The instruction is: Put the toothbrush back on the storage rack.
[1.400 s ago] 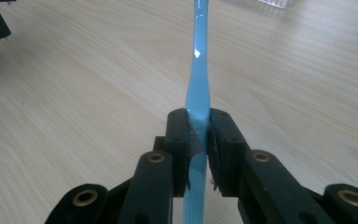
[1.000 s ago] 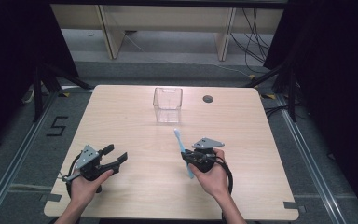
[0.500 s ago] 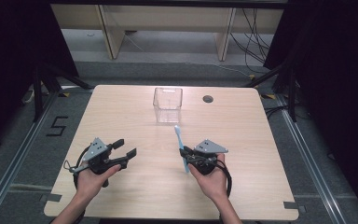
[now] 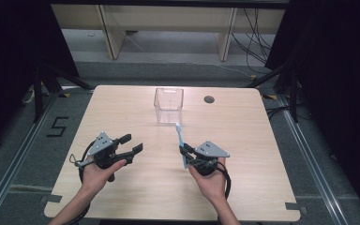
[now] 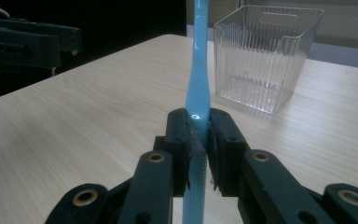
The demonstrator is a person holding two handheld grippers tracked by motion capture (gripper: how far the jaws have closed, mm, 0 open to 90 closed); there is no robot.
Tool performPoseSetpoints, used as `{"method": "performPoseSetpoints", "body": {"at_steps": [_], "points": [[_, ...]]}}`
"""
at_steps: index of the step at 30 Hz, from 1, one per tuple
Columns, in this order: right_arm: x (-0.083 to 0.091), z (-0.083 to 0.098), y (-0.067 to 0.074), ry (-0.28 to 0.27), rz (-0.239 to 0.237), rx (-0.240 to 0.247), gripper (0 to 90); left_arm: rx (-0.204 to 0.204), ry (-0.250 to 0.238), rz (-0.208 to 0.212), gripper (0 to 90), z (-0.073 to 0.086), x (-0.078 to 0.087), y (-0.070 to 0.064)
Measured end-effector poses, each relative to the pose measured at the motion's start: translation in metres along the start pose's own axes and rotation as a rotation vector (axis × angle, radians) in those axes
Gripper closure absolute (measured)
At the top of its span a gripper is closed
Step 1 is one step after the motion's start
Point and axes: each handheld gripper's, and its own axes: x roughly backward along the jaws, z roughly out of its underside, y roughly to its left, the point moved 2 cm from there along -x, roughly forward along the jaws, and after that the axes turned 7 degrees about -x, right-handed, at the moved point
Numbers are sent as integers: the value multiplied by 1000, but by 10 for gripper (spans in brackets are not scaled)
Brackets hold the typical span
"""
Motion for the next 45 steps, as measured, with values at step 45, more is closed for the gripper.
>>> {"method": "performPoseSetpoints", "body": {"at_steps": [45], "points": [[-24,-13,25,-100,-14,39,791,8,-31,191,528,-43,-52,-33]]}}
